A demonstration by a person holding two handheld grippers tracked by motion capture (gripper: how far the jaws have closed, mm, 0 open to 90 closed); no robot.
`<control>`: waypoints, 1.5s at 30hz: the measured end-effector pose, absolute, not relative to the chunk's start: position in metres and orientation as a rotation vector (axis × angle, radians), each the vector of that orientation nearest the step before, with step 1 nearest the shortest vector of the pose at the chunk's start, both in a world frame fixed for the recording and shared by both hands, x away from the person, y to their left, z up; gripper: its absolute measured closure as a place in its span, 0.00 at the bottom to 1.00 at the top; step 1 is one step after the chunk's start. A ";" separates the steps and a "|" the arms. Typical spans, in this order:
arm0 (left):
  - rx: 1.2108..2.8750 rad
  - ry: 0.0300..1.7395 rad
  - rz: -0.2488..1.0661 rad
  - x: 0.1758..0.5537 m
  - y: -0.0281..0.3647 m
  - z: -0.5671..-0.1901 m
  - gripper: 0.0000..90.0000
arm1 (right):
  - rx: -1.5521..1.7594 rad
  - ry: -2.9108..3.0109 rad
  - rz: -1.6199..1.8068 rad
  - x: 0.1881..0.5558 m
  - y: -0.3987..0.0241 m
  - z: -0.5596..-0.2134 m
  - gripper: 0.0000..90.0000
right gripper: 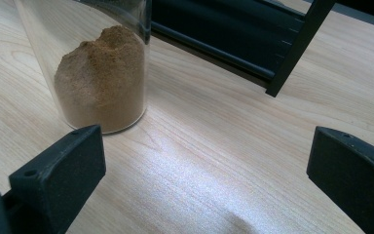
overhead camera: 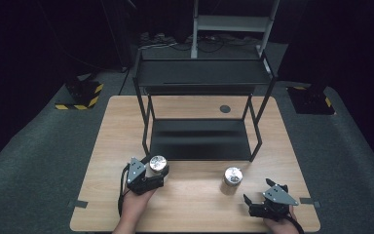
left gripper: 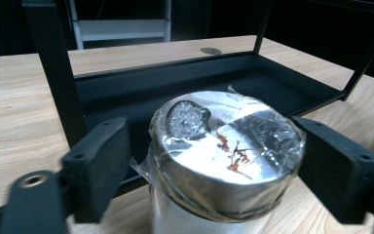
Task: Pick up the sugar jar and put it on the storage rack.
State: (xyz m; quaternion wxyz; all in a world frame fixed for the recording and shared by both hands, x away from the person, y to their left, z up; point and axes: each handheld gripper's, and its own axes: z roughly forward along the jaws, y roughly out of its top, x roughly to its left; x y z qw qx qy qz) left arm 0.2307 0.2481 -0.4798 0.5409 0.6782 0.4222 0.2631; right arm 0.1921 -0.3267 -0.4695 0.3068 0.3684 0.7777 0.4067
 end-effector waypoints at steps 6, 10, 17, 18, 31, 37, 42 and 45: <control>1.604 0.976 0.642 0.228 0.248 -0.486 0.30 | 0.976 2.057 1.081 0.192 -0.328 -0.470 0.00; 1.604 0.955 0.670 0.225 0.245 -0.488 0.36 | 0.978 2.057 1.083 0.192 -0.328 -0.470 0.00; 1.620 0.944 0.675 0.225 0.245 -0.485 0.38 | 0.975 2.058 1.078 0.192 -0.327 -0.470 0.00; 1.621 0.946 0.672 0.225 0.246 -0.484 0.38 | 0.974 2.059 1.076 0.192 -0.327 -0.469 0.00; 1.603 0.903 0.702 0.222 0.247 -0.457 0.38 | 0.962 2.067 1.053 0.192 -0.323 -0.469 0.00; 1.589 0.886 0.707 0.222 0.249 -0.440 0.38 | 0.964 2.075 1.038 0.193 -0.321 -0.467 0.00; 1.579 0.866 0.719 0.222 0.248 -0.426 0.38 | 0.971 2.074 1.044 0.193 -0.322 -0.467 0.00; 1.568 0.856 0.720 0.222 0.248 -0.419 0.38 | 0.972 2.073 1.046 0.193 -0.322 -0.467 0.00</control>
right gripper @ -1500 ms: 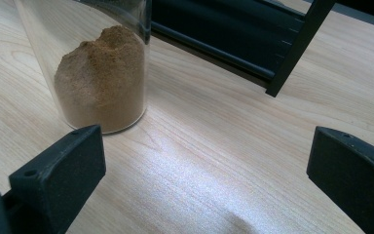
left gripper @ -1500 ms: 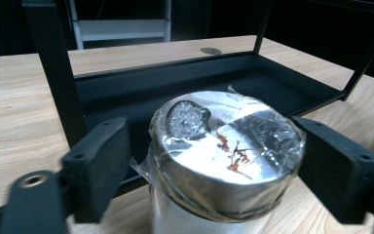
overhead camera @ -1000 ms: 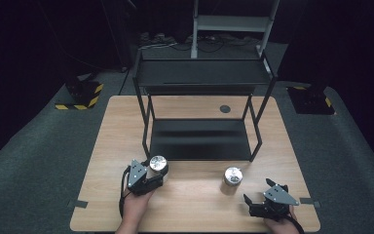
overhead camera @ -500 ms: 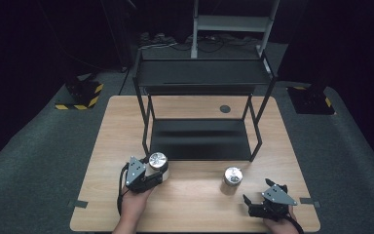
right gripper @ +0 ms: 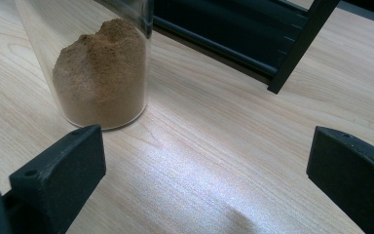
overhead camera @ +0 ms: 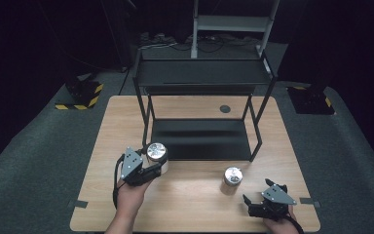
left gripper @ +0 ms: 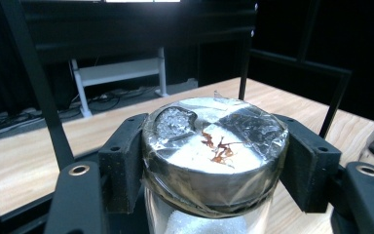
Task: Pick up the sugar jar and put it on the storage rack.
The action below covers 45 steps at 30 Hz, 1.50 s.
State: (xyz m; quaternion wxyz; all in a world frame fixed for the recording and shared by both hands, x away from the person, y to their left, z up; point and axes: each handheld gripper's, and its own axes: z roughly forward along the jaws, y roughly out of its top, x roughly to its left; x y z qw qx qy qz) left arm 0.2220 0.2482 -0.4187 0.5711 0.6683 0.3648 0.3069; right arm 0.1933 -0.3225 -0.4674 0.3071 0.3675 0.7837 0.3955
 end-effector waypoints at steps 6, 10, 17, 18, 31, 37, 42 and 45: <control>1.559 0.831 0.734 0.224 0.247 -0.405 0.38 | 0.974 2.074 1.050 0.194 -0.323 -0.467 0.00; 1.548 0.815 0.743 0.225 0.246 -0.396 0.38 | 0.973 2.073 1.053 0.194 -0.324 -0.468 0.00; 1.518 0.796 0.750 0.230 0.246 -0.378 0.38 | 0.973 2.074 1.054 0.194 -0.324 -0.468 0.00; 1.514 0.794 0.749 0.231 0.246 -0.376 0.38 | 0.973 2.074 1.055 0.194 -0.324 -0.468 0.00; 1.486 0.747 0.773 0.239 0.241 -0.346 0.38 | 0.975 2.072 1.058 0.194 -0.324 -0.468 0.00; 1.467 0.731 0.778 0.243 0.239 -0.333 0.38 | 0.975 2.073 1.060 0.194 -0.325 -0.468 0.00; 1.454 0.719 0.790 0.248 0.237 -0.322 0.38 | 0.978 2.072 1.062 0.194 -0.325 -0.468 0.00; 1.446 0.717 0.793 0.250 0.237 -0.316 0.38 | 0.979 2.071 1.062 0.194 -0.325 -0.468 0.00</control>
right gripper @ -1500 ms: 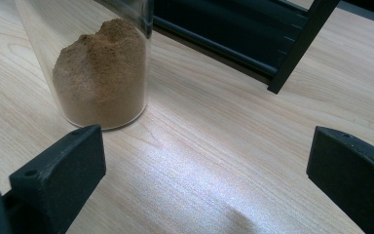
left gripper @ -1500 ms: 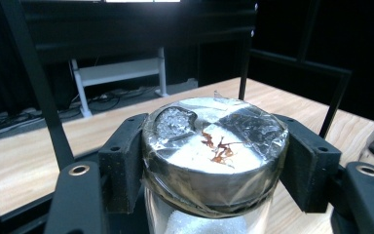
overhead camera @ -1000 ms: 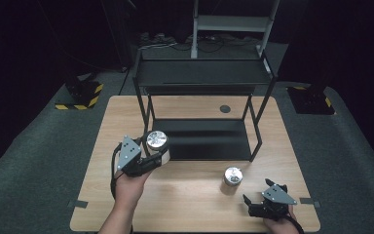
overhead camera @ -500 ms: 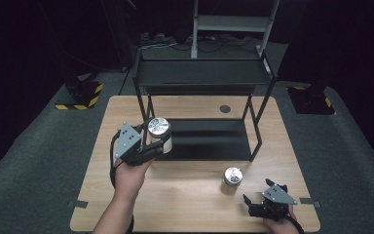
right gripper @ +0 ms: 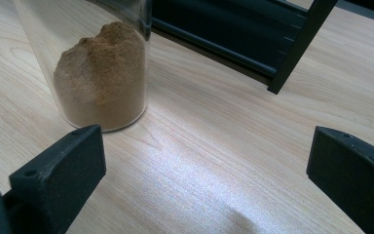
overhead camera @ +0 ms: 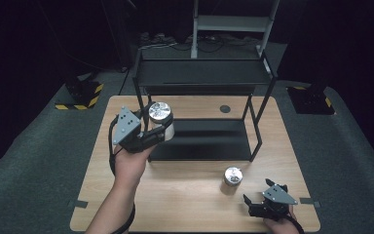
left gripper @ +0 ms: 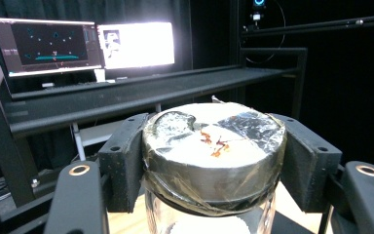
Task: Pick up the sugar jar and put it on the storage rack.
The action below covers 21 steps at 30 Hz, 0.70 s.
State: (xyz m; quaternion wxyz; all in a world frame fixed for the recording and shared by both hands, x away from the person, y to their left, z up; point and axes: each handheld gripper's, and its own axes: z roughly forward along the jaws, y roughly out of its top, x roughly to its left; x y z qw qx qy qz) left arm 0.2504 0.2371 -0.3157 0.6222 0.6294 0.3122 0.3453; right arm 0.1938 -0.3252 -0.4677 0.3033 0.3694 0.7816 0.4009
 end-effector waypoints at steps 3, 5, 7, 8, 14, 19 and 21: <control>1.438 0.715 0.798 0.254 0.236 -0.309 0.38 | 0.979 2.072 1.063 0.194 -0.325 -0.468 0.00; 1.436 0.713 0.799 0.255 0.236 -0.307 0.38 | 0.979 2.071 1.063 0.194 -0.325 -0.468 0.00; 1.426 0.710 0.800 0.258 0.234 -0.303 0.38 | 0.981 2.071 1.065 0.194 -0.326 -0.468 0.00; 1.424 0.709 0.801 0.260 0.234 -0.301 0.38 | 0.981 2.070 1.067 0.194 -0.326 -0.468 0.00; 1.404 0.709 0.811 0.268 0.232 -0.290 0.38 | 0.983 2.069 1.070 0.194 -0.326 -0.468 0.00; 1.386 0.714 0.822 0.273 0.230 -0.283 0.38 | 0.989 2.068 1.075 0.194 -0.327 -0.468 0.00; 1.380 0.714 0.827 0.276 0.230 -0.280 0.38 | 0.988 2.069 1.076 0.194 -0.327 -0.468 0.00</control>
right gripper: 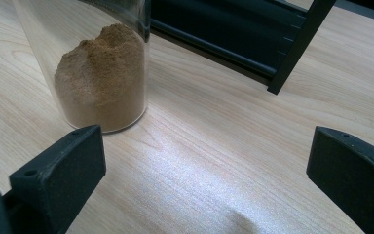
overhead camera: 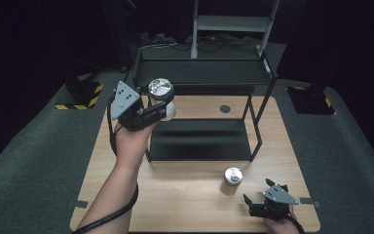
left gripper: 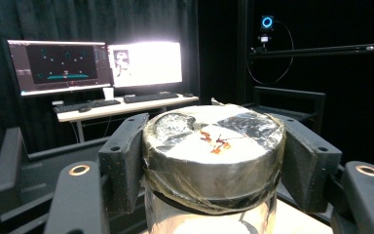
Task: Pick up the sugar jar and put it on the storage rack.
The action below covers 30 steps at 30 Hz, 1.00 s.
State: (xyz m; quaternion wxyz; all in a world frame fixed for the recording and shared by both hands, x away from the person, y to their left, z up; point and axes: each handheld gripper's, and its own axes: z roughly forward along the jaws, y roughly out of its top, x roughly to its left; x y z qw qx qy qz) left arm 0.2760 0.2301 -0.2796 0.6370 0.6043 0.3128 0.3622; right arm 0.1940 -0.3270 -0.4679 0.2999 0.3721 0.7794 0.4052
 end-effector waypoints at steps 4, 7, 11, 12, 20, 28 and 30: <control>1.365 0.715 0.822 0.282 0.230 -0.275 0.38 | 0.988 2.068 1.077 0.194 -0.327 -0.468 0.00; 1.368 0.710 0.835 0.286 0.228 -0.270 0.38 | 0.987 2.068 1.077 0.194 -0.327 -0.468 0.00; 1.363 0.707 0.847 0.292 0.225 -0.265 0.38 | 0.991 2.066 1.083 0.194 -0.328 -0.468 0.00; 1.361 0.708 0.851 0.294 0.223 -0.264 0.38 | 0.991 2.067 1.084 0.194 -0.328 -0.468 0.00; 1.358 0.710 0.872 0.307 0.217 -0.255 0.38 | 0.991 2.064 1.093 0.194 -0.330 -0.469 0.00; 1.355 0.729 0.896 0.321 0.208 -0.244 0.38 | 0.993 2.065 1.096 0.194 -0.330 -0.469 0.00; 1.362 0.737 0.899 0.326 0.205 -0.241 0.38 | 0.995 2.063 1.097 0.194 -0.330 -0.469 0.00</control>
